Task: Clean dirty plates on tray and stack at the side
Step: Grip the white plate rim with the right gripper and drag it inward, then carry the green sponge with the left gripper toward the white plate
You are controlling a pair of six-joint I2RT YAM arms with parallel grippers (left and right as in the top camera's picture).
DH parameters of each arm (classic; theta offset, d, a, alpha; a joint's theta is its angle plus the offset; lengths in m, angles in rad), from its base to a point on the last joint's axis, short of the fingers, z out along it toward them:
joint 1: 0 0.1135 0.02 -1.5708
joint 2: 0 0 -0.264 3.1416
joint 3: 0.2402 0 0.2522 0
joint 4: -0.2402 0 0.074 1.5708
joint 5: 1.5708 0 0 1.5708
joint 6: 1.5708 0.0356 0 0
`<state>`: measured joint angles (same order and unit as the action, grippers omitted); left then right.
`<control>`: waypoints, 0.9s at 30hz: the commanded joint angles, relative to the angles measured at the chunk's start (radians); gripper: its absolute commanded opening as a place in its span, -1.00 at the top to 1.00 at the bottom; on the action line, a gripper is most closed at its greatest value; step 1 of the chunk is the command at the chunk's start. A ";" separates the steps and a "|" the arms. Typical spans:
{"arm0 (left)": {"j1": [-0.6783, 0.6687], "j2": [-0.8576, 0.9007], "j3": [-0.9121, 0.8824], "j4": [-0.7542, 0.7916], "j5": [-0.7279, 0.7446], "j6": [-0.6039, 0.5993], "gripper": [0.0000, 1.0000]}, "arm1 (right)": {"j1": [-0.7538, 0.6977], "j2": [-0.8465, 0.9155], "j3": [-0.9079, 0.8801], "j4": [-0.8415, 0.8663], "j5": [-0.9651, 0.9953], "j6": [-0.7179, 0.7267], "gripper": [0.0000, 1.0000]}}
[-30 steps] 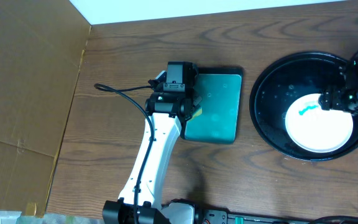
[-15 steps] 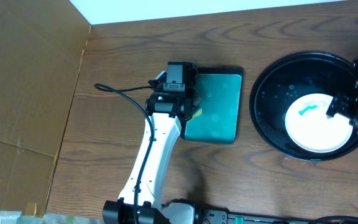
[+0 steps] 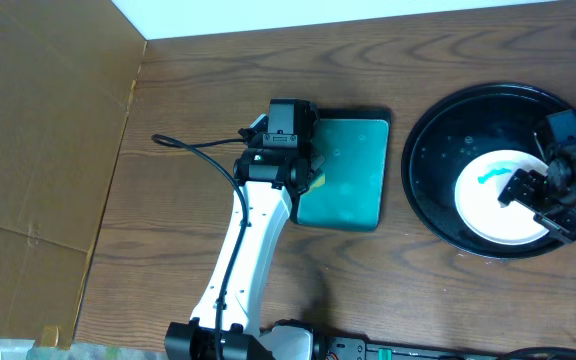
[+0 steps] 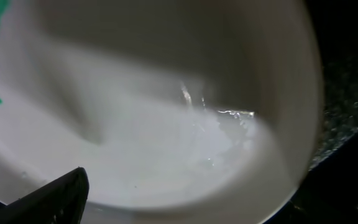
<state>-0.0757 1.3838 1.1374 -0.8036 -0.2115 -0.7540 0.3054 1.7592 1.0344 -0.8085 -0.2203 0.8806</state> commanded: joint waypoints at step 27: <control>0.003 -0.003 -0.010 -0.003 -0.005 0.017 0.85 | 0.180 -0.003 -0.016 0.023 0.101 0.339 -0.18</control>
<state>-0.0757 1.3838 1.1374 -0.8043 -0.2115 -0.7536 0.4942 1.7592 1.0245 -0.7818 -0.1833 1.1648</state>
